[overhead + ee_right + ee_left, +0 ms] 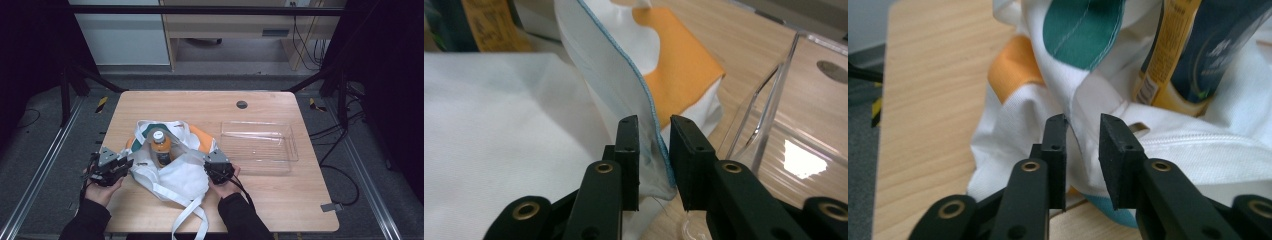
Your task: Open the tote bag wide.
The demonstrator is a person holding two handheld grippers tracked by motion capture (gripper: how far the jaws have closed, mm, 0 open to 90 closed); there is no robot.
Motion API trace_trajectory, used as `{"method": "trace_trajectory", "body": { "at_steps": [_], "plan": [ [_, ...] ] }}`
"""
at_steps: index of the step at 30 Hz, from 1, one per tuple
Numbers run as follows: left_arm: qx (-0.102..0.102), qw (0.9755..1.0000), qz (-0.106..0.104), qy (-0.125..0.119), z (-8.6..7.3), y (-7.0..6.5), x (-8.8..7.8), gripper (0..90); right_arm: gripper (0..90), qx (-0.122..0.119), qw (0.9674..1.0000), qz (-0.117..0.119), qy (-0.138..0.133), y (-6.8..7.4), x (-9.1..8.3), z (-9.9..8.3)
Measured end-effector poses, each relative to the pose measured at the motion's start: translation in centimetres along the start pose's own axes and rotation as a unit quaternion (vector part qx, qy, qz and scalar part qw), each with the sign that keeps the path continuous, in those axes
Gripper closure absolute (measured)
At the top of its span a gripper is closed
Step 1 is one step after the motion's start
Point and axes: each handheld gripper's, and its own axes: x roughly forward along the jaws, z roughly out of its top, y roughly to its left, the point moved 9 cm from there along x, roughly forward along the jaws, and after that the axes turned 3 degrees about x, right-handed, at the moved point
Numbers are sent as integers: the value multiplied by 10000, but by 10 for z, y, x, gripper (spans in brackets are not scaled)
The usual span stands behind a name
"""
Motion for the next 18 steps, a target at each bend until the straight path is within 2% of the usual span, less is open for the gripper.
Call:
{"method": "trace_trajectory", "body": {
  "at_steps": [1, 2, 3, 5, 6, 11, 12, 13, 14, 15, 16, 18],
  "plan": [
    [0, 10000, 0, 0, 0, 0, 0, 699, 735, -7, 10000, 28, -53, 1, -3, 3],
    [-21, 9999, 31, -122, 5, 1, -4, 675, 731, 9, 9999, 68, -128, 1, -6, 7],
    [-21, 9999, 31, -122, 5, 1, -4, 655, 731, 9, 9999, 68, -128, 1, -6, 7],
    [-14, 9996, 20, -278, 13, 0, -8, 640, 725, 44, 9993, 187, -315, 3, -13, 16],
    [8, 9994, -8, -350, 17, -1, -10, 615, 719, 69, 9984, 262, -506, 6, -21, 25],
    [210, 9976, -7, -657, 44, -3, -14, 599, 739, 50, 9965, 461, -696, 16, -36, 36],
    [321, 9968, -24, -725, 54, -4, -11, 605, 757, 43, 9959, 623, -651, 24, -38, 34],
    [321, 9968, -24, -725, 54, -4, -11, 611, 757, 43, 9959, 623, -651, 24, -38, 34],
    [345, 9965, -39, -762, 64, -4, -6, 620, 778, 44, 9954, 800, -516, 36, -38, 27],
    [345, 9965, -39, -762, 64, -4, -6, 629, 778, 44, 9954, 800, -516, 36, -38, 27],
    [351, 9965, -62, -752, 72, -5, 1, 636, 794, -25, 9947, 952, -384, 48, -36, 17],
    [381, 9966, -67, -726, 75, -6, 5, 653, 801, -113, 9940, 1066, -220, 60, -34, 7]
  ]
}}
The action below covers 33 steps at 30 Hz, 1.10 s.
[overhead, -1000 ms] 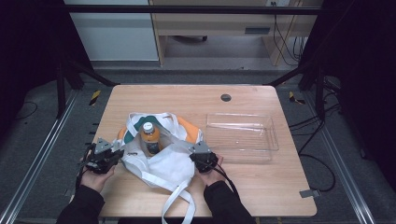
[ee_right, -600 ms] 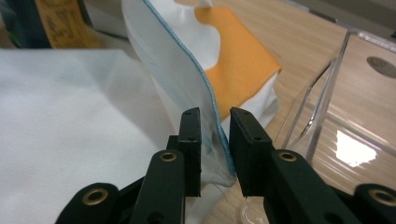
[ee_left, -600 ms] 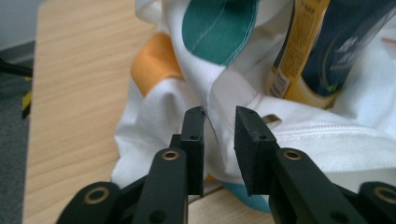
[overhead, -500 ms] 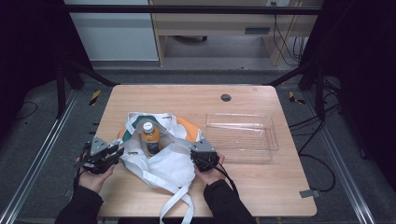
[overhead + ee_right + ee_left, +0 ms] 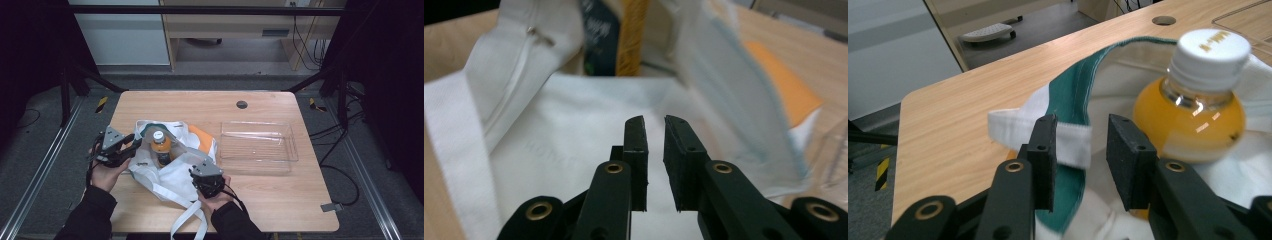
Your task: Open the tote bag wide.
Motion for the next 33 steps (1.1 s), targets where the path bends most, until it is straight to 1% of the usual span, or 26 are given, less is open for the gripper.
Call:
{"method": "trace_trajectory", "body": {
  "at_steps": [1, 2, 3, 4, 6, 7, 8, 9, 10, 11, 13, 15, 19, 20, 22, 23, 26, 28, 30, 32, 33],
  "plan": [
    [24, 10000, -15, 14, 3, -1, 4, 653, 801, 0, 10000, 0, 0, 0, 0, 0],
    [52, 10000, -32, 23, 5, -2, 8, 668, 807, -27, 9999, 107, 102, 10, 4, -7],
    [95, 9999, -44, 22, 7, -4, 11, 672, 812, -52, 9997, 151, 176, 14, 6, -11],
    [133, 9999, -51, 23, 9, -6, 15, 672, 812, -52, 9997, 151, 176, 14, 6, -11],
    [162, 9999, -31, 50, 13, -9, 22, 685, 826, -83, 9994, 222, 246, 20, 11, -17],
    [157, 9999, -14, 68, 14, -9, 24, 711, 832, -46, 9992, 248, 303, 21, 12, -20],
    [169, 9997, 81, 155, 15, -8, 31, 746, 848, -6, 9988, 287, 388, 23, 15, -25],
    [169, 9997, 81, 155, 15, -8, 31, 785, 848, -6, 9988, 287, 388, 23, 15, -25],
    [180, 9996, 131, 195, 16, -7, 33, 785, 859, -5, 9985, 307, 456, 24, 16, -28],
    [155, 9996, 148, 209, 17, -6, 35, 822, 868, 4, 9983, 319, 481, 25, 17, -30],
    [104, 9994, 165, 272, 17, -3, 39, 859, 888, -20, 9976, 371, 589, 27, 19, -36],
    [52, 9994, 164, 310, 19, 0, 42, 871, 900, -52, 9970, 398, 655, 28, 20, -39],
    [32, 9993, 190, 313, 24, 5, 46, 877, 900, -104, 9951, 458, 875, 31, 24, -47],
    [43, 9992, 196, 335, 25, 6, 47, 877, 900, -141, 9953, 475, 834, 32, 25, -48],
    [-44, 9992, 206, 328, 27, 9, 55, 878, 900, -136, 9953, 482, 829, 34, 25, -48],
    [-44, 9992, 206, 328, 27, 9, 55, 878, 900, -136, 9953, 482, 829, 34, 25, -48],
    [-176, 9991, 187, 327, 30, 12, 62, 878, 900, -76, 9941, 676, 844, 36, 26, -48],
    [-219, 9990, 177, 354, 30, 14, 67, 878, 900, -86, 9939, 691, 854, 37, 25, -48],
    [-258, 9988, 148, 388, 30, 15, 72, 878, 900, -191, 9942, 655, 826, 38, 25, -48],
    [-331, 9983, 111, 460, 25, 16, 79, 879, 900, -198, 9941, 672, 831, 39, 25, -48],
    [-331, 9983, 111, 460, 25, 16, 79, 879, 900, -198, 9941, 672, 831, 39, 25, -48]
  ]
}}
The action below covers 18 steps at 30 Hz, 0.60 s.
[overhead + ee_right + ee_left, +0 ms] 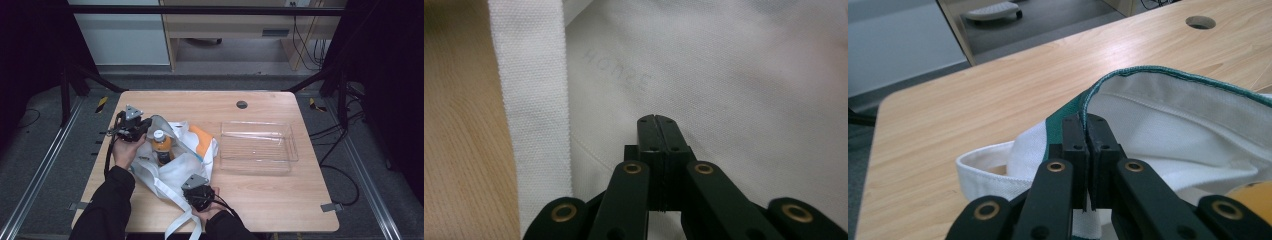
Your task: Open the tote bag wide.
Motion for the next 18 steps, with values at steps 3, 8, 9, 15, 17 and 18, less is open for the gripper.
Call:
{"method": "trace_trajectory", "body": {
  "at_steps": [3, 8, 9, 15, 17, 18],
  "plan": [
    [-42, 9999, -5, 133, -8, 1, 9, 879, 900, -10, 10000, 5, -3, 0, 0, 0],
    [-194, 9993, -70, 304, -24, 2, 25, 879, 900, -48, 10000, 14, -14, 1, 0, 0],
    [-225, 9992, -108, 314, -26, 1, 27, 879, 900, -57, 10000, 9, -14, 1, 0, 0],
    [-207, 9990, -188, 353, -30, -1, 29, 876, 900, -67, 10000, 4, -7, 1, 0, 0],
    [-277, 9990, -218, 284, -29, -1, 26, 864, 900, -48, 10000, 41, -9, 1, 0, 0],
    [-349, 9989, -245, 219, -27, -1, 25, 852, 900, -20, 10000, 64, -10, 0, 0, 0]
  ]
}}
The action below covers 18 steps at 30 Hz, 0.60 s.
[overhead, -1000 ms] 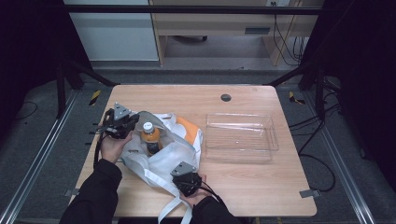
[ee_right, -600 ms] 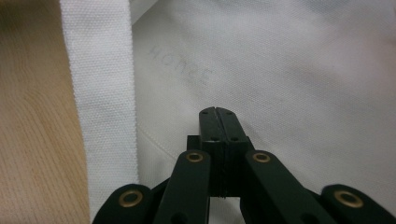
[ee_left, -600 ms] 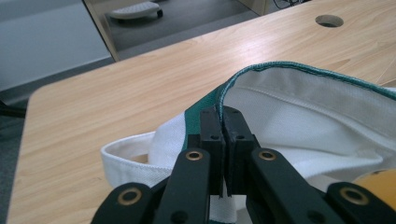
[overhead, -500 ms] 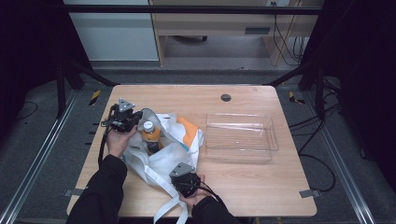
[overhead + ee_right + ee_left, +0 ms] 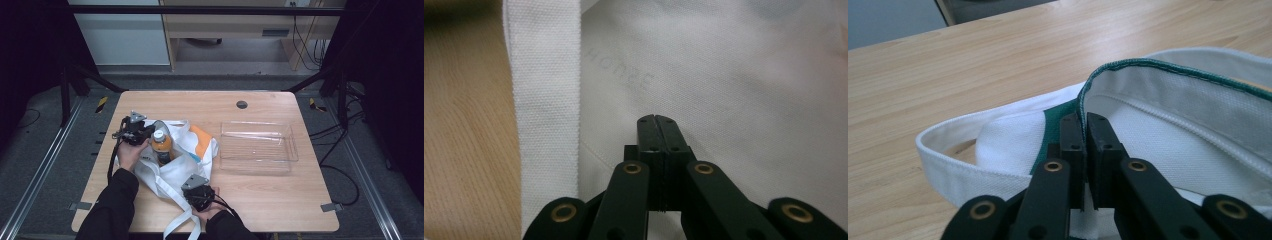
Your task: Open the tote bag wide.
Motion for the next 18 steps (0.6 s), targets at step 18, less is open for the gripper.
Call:
{"method": "trace_trajectory", "body": {
  "at_steps": [18],
  "plan": [
    [178, 9968, -160, -765, 3, -8, -76, 653, 725, 185, 9969, -34, -766, -19, -41, 28]
  ]
}}
